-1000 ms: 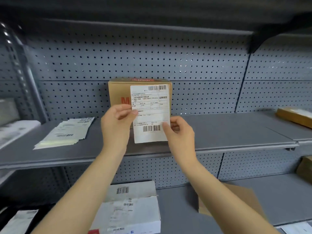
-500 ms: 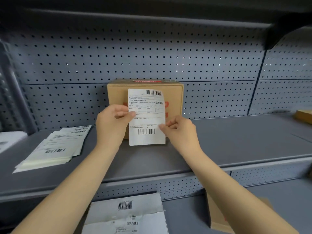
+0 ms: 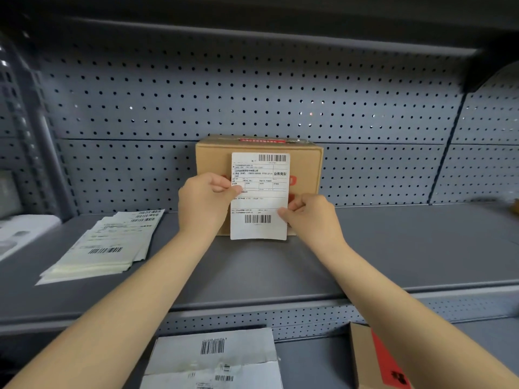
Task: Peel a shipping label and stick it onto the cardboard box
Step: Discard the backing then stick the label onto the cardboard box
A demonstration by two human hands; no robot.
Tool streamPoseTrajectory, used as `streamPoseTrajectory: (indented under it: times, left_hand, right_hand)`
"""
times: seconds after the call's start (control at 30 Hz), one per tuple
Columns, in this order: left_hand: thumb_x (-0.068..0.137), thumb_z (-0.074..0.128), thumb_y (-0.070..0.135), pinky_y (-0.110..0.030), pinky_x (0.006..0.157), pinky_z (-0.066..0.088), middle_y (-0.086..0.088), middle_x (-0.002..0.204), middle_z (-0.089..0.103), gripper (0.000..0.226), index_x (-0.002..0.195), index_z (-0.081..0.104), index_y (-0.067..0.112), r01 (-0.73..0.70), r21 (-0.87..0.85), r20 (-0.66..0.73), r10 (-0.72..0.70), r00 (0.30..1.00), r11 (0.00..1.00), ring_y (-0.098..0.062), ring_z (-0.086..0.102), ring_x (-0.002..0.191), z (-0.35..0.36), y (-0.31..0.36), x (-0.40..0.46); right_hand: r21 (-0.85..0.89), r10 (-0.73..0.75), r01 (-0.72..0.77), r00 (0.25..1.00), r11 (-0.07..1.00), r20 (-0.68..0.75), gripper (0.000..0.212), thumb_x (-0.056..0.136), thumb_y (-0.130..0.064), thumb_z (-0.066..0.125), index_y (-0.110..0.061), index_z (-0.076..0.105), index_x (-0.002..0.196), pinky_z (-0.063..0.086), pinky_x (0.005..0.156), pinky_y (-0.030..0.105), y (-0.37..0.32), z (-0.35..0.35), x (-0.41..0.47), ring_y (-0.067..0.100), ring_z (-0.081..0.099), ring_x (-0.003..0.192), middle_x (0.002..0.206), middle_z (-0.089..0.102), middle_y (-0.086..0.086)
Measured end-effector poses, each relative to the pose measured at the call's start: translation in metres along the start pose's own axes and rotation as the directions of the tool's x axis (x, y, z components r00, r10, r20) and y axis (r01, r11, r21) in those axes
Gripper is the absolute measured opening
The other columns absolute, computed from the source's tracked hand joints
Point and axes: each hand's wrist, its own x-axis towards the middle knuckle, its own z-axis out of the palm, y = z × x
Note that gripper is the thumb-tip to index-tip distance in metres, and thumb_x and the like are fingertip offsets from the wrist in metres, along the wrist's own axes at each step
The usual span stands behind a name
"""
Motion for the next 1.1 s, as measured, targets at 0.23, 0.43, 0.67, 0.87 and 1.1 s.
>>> streamPoseTrajectory:
  times: [0.23, 0.43, 0.67, 0.87, 1.1]
  left_hand:
    - [0.074, 0.075, 0.031, -0.017, 0.059, 0.039, 0.012, 0.071, 0.062, 0.013, 0.077, 0.066, 0.022, -0.015, 0.064, -0.03, 0.017, 0.999, 0.998, -0.009, 0.061, 0.076, 0.003, -0.006, 0.003]
    - [0.075, 0.075, 0.032, -0.021, 0.059, 0.039, 0.018, 0.068, 0.059, 0.013, 0.073, 0.064, 0.026, -0.029, 0.087, -0.036, 0.032, 0.999, 0.996, -0.009, 0.061, 0.077, 0.005, -0.002, 0.004]
    - [0.077, 0.072, 0.035, -0.02, 0.054, 0.037, 0.011, 0.073, 0.066, 0.014, 0.078, 0.067, 0.022, -0.092, 0.186, -0.057, 0.104, 0.993, 0.978, -0.011, 0.06, 0.074, 0.009, 0.003, 0.006]
    - [0.078, 0.07, 0.038, -0.027, 0.055, 0.035, 0.007, 0.079, 0.071, 0.017, 0.079, 0.067, 0.021, -0.131, 0.317, -0.082, 0.164, 0.983, 0.94, -0.015, 0.056, 0.074, 0.013, 0.004, 0.006]
    - [0.074, 0.07, 0.051, -0.027, 0.059, 0.032, 0.013, 0.073, 0.057, 0.034, 0.074, 0.06, 0.019, -0.113, 0.453, -0.11, 0.181, 0.977, 0.884, -0.019, 0.049, 0.067, 0.007, 0.005, 0.008]
  right_hand:
    - [0.008, 0.021, -0.021, 1.0, 1.0, -0.001, 0.02, 0.078, -0.028, 0.068, -0.021, 0.058, 0.063, 0.056, 0.075, 0.044, 0.0, 0.005, 0.002, 0.024, 0.067, 0.077, 0.069, 0.064, -0.009]
    - [-0.009, 0.01, -0.01, 1.0, 1.0, -0.023, 0.023, 0.08, -0.027, 0.066, -0.021, 0.056, 0.059, 0.054, 0.071, 0.038, -0.002, 0.004, 0.003, 0.023, 0.064, 0.079, 0.067, 0.061, -0.012]
    - [-0.059, 0.012, -0.014, 1.0, 0.998, -0.028, 0.026, 0.082, -0.029, 0.063, -0.023, 0.055, 0.058, 0.047, 0.065, 0.032, -0.002, 0.006, 0.008, 0.02, 0.06, 0.082, 0.063, 0.057, -0.016]
    - [-0.139, 0.012, -0.018, 0.999, 0.99, -0.046, 0.023, 0.08, -0.029, 0.06, -0.013, 0.066, 0.066, 0.045, 0.06, 0.029, -0.002, 0.009, 0.013, 0.025, 0.063, 0.08, 0.074, 0.07, -0.004]
    - [-0.261, 0.049, -0.067, 0.996, 0.963, -0.075, 0.027, 0.075, -0.034, 0.055, -0.014, 0.053, 0.056, 0.049, 0.064, 0.031, -0.003, 0.011, 0.016, 0.03, 0.062, 0.068, 0.069, 0.067, 0.005]
